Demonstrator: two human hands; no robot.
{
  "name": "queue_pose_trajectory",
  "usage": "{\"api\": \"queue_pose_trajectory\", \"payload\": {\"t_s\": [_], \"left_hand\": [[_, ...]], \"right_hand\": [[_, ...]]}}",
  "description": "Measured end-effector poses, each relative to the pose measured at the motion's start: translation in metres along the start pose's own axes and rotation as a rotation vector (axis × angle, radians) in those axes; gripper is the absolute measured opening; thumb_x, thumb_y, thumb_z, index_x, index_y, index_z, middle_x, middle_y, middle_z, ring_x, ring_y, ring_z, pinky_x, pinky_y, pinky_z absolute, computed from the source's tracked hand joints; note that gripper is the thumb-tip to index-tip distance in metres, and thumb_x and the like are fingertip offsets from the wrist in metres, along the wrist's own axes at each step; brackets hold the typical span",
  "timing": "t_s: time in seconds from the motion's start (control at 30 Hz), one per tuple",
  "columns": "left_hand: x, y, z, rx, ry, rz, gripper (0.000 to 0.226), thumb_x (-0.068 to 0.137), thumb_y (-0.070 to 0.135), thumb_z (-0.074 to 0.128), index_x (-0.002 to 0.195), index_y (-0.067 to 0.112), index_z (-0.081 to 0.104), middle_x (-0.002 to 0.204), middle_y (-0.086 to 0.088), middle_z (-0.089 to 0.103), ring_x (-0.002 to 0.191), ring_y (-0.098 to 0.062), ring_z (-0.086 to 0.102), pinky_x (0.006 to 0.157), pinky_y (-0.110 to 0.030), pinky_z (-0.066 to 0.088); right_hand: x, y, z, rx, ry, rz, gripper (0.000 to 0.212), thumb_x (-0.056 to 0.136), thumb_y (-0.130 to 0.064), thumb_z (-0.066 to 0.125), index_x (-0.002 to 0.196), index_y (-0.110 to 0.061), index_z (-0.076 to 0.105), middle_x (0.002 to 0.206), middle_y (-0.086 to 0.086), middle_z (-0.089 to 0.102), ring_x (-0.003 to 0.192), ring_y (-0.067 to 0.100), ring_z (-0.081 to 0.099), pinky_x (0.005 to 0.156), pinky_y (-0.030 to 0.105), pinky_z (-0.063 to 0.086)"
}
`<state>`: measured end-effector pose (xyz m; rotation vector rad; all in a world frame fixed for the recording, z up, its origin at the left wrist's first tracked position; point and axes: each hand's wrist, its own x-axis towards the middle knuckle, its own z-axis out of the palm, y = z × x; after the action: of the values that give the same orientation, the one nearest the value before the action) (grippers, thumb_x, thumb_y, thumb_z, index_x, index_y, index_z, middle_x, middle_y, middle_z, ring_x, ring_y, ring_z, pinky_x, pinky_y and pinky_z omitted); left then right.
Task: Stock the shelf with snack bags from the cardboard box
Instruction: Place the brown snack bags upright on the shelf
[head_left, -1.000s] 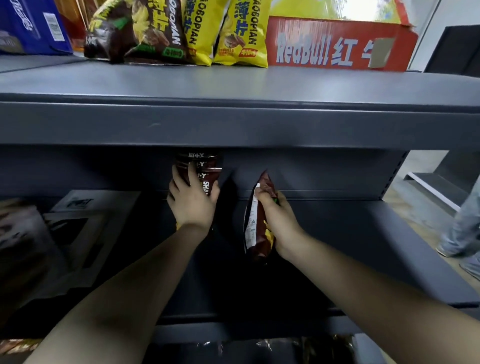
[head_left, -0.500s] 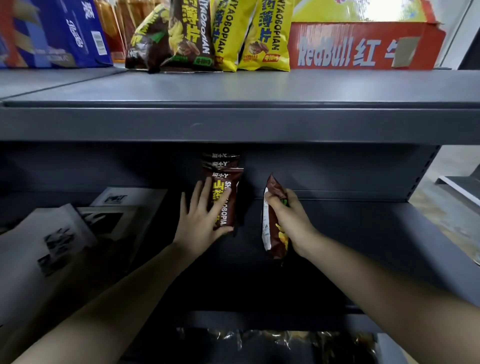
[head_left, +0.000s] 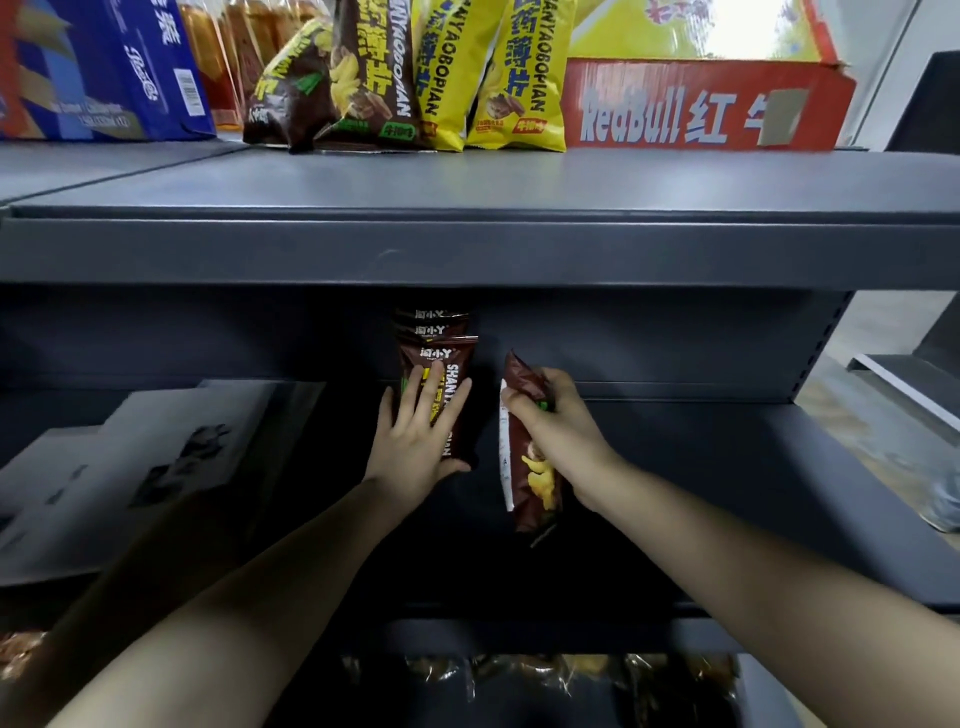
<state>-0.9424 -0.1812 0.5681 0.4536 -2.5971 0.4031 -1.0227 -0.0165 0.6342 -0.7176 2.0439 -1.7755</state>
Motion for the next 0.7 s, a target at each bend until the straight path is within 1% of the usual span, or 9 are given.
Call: {"api": "queue_pose_trajectory", "payload": {"t_s": [0.07,0.13,0.17,0.27,0.33,0.43,0.53,0.63,0.7], "left_hand": [[-0.006,-0.005,-0.005,-0.025,0.05,0.01,0.096,0.064,0.064,0.068,0.143,0.018,0.04,0.151,-0.018,0.032,0.137,-0.038,0.034,0.101,-0.064,0.032],[-0.014,-0.012,-0.01,-0.051,0.139,-0.04,0.067,0.081,0.054,0.055,0.135,0.014,0.05,0.145,-0.015,0.043,0.134,-0.035,0.04,0.102,-0.063,0.031],[-0.018,-0.015,-0.014,-0.092,0.188,-0.103,0.054,0.088,0.046,0.047,0.128,0.012,0.055,0.141,-0.012,0.049,0.132,-0.033,0.044,0.101,-0.059,0.034],[-0.025,-0.025,-0.03,-0.279,0.259,-0.27,0.044,0.092,0.033,0.032,0.114,0.008,0.061,0.128,-0.008,0.059,0.124,-0.029,0.051,0.094,-0.047,0.04],[-0.032,-0.031,-0.038,-0.372,0.265,-0.246,0.048,0.092,0.035,0.029,0.113,0.005,0.06,0.123,-0.01,0.061,0.117,-0.03,0.055,0.092,-0.045,0.041],[-0.042,-0.031,-0.043,-0.392,0.134,-0.179,0.058,0.09,0.049,0.035,0.125,0.007,0.054,0.13,-0.009,0.055,0.122,-0.027,0.05,0.098,-0.043,0.037],[-0.042,-0.017,-0.038,-0.388,0.011,-0.286,0.071,0.087,0.051,0.051,0.144,0.014,0.031,0.149,-0.004,0.033,0.137,-0.02,0.031,0.107,-0.041,0.028],[-0.039,-0.002,-0.033,-0.452,-0.006,-0.376,0.091,0.082,0.056,0.051,0.15,0.011,0.012,0.156,-0.006,0.018,0.142,-0.022,0.02,0.111,-0.045,0.027],[-0.038,0.005,-0.029,-0.523,-0.05,-0.419,0.109,0.073,0.067,0.051,0.151,0.01,0.002,0.158,-0.007,0.01,0.144,-0.022,0.014,0.113,-0.048,0.023]], "right_hand": [[0.0,-0.006,0.006,-0.05,0.014,-0.032,0.034,0.087,-0.033,0.065,0.115,-0.027,0.046,0.101,-0.005,0.061,0.082,0.006,0.06,0.062,0.012,0.046],[0.002,-0.009,0.015,-0.105,0.015,-0.033,0.046,0.084,-0.034,0.068,0.123,-0.025,0.044,0.117,0.001,0.058,0.1,0.013,0.06,0.078,0.02,0.049],[0.005,-0.011,0.019,-0.14,0.004,-0.022,0.054,0.083,-0.037,0.069,0.128,-0.024,0.042,0.123,0.004,0.054,0.102,0.016,0.059,0.081,0.022,0.049],[0.012,-0.016,0.037,-0.261,-0.009,-0.013,0.067,0.08,-0.042,0.069,0.135,-0.023,0.034,0.125,0.006,0.043,0.085,0.01,0.051,0.077,0.02,0.04],[0.017,-0.018,0.052,-0.33,0.012,-0.02,0.069,0.079,-0.044,0.069,0.133,-0.023,0.031,0.124,0.007,0.039,0.087,0.015,0.049,0.08,0.024,0.038],[0.026,-0.017,0.074,-0.43,0.063,0.011,0.07,0.076,-0.05,0.069,0.126,-0.019,0.031,0.126,0.009,0.038,0.11,0.029,0.052,0.087,0.036,0.045],[0.03,-0.015,0.091,-0.5,0.122,0.043,0.074,0.074,-0.056,0.07,0.121,-0.015,0.031,0.128,0.01,0.036,0.12,0.033,0.044,0.083,0.039,0.043],[0.031,-0.016,0.101,-0.556,0.15,0.02,0.076,0.073,-0.059,0.069,0.12,-0.013,0.031,0.127,0.01,0.033,0.121,0.031,0.041,0.074,0.036,0.038],[0.031,-0.016,0.103,-0.537,0.11,0.02,0.079,0.073,-0.059,0.07,0.121,-0.012,0.03,0.128,0.009,0.03,0.122,0.031,0.038,0.079,0.036,0.038]]}}
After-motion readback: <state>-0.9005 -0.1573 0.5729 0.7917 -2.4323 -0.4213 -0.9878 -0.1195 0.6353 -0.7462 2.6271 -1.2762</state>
